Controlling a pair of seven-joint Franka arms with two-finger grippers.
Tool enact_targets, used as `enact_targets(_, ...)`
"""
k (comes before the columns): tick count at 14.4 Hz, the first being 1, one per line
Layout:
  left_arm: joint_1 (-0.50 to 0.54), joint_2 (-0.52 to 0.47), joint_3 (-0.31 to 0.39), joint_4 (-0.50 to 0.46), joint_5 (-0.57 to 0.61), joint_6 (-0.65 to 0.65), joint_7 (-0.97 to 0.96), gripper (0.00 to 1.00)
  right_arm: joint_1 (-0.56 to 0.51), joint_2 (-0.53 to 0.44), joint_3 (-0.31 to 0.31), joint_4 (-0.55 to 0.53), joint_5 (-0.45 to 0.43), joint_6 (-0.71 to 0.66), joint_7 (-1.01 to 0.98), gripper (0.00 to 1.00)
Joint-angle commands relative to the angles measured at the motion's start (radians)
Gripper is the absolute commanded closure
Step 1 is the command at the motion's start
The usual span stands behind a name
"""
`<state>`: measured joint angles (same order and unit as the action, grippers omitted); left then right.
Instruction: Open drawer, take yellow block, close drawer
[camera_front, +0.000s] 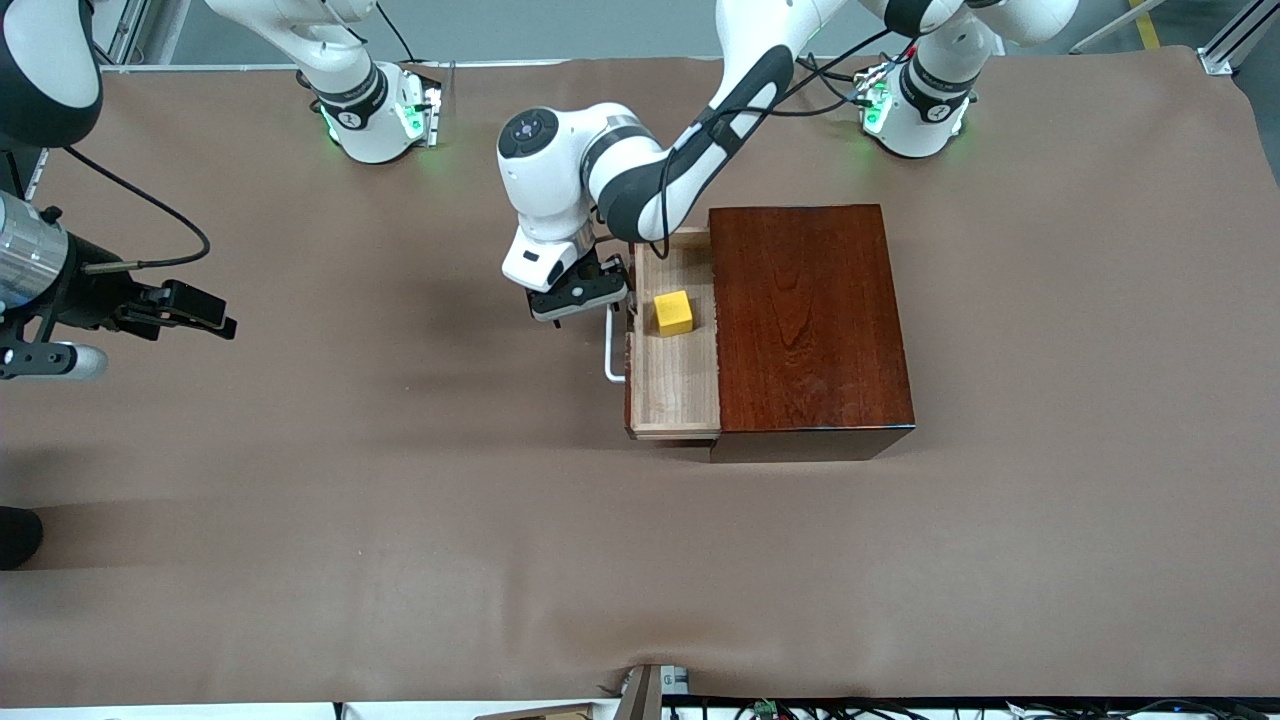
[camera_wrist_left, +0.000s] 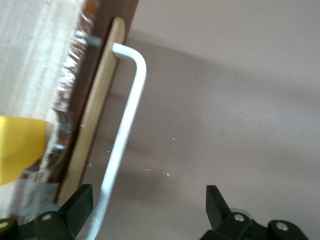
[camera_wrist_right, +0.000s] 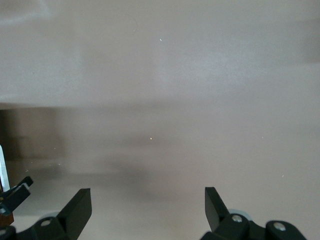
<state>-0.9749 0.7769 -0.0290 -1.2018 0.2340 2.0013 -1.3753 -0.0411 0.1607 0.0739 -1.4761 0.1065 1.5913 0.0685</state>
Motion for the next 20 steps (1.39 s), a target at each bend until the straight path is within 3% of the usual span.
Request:
enact_targets(1, -0.002, -0.102, 0.012, -0.004, 0.031, -0.094, 0.033, 0.00, -0.003, 0.011, 0.001, 0.025, 0.010, -0.008, 0.011, 0.00)
enact_targets(5, 0.025, -0.230, 0.033, -0.009, 0.054, -0.246, 0.123, 0.00, 0.001, 0.011, 0.001, 0.025, 0.013, -0.011, 0.028, 0.00)
enact_targets(10, 0.149, -0.405, 0.037, -0.030, 0.054, -0.464, 0.291, 0.00, 0.104, 0.010, 0.003, 0.025, 0.013, -0.010, 0.293, 0.00)
enact_targets(16, 0.320, -0.596, 0.029, -0.153, 0.034, -0.515, 0.465, 0.00, 0.260, 0.040, 0.003, 0.025, 0.027, -0.001, 0.670, 0.00)
enact_targets(20, 0.496, -0.721, 0.029, -0.248, -0.056, -0.515, 0.694, 0.00, 0.329, 0.060, 0.003, 0.028, 0.074, 0.070, 0.890, 0.00)
